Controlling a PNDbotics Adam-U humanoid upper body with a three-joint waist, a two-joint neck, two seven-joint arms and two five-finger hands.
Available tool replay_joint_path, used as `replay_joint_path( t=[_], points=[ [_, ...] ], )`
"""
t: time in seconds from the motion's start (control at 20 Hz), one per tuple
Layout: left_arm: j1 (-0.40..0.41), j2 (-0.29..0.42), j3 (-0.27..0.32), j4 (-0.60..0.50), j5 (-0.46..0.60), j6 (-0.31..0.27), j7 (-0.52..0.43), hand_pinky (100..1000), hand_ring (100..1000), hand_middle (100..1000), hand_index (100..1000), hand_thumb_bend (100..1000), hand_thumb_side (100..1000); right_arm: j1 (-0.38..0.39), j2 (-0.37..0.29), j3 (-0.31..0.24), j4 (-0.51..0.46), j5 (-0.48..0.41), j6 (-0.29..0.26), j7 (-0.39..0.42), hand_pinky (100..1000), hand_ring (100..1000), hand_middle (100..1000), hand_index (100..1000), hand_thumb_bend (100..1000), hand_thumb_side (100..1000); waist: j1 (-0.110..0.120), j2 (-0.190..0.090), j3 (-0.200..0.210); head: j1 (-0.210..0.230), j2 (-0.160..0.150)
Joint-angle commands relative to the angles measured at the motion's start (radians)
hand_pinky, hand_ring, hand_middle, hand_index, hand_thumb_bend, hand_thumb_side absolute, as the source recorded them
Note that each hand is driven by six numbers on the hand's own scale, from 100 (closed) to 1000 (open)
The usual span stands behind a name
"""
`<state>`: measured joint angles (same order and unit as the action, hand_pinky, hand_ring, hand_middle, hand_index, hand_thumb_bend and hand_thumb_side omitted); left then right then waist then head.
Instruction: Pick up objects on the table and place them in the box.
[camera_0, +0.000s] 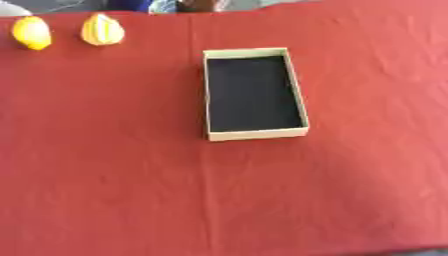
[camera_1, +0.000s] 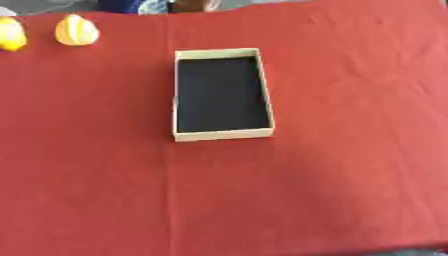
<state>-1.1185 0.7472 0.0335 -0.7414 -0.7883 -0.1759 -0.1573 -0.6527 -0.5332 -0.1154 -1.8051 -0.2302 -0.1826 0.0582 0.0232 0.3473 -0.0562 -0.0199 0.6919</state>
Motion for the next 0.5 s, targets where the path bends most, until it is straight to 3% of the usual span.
replay_joint_path(
  t=[0.05, 0.25, 0.5],
  points=[
    [-0.026, 0.015, 0.01, 0.018, -0.088, -0.013, -0.058, 898, 909, 875, 936, 339, 242, -0.019, -0.026, -0.003, -0.011, -0.002, -0.002, 0.004, 937, 961, 802, 872, 100, 730, 0.002, -0.017, -0.001, 0.007, -0.019],
    [-0.028, 0.007, 0.008, 0.035, -0.156, -0.014, -0.127, 902, 919, 886, 956, 425, 100, -0.022, -0.02, -0.002, -0.011, -0.004, 0.002, 0.008, 937, 962, 801, 871, 100, 728, 0.003, -0.009, -0.003, 0.013, -0.024],
    [-0.034, -0.007, 0.019, 0.048, -0.217, 0.013, -0.135, 906, 924, 891, 957, 454, 100, -0.026, -0.016, -0.001, -0.01, -0.006, 0.004, 0.013, 938, 963, 801, 871, 100, 735, 0.001, -0.002, -0.011, 0.023, -0.027]
  ],
)
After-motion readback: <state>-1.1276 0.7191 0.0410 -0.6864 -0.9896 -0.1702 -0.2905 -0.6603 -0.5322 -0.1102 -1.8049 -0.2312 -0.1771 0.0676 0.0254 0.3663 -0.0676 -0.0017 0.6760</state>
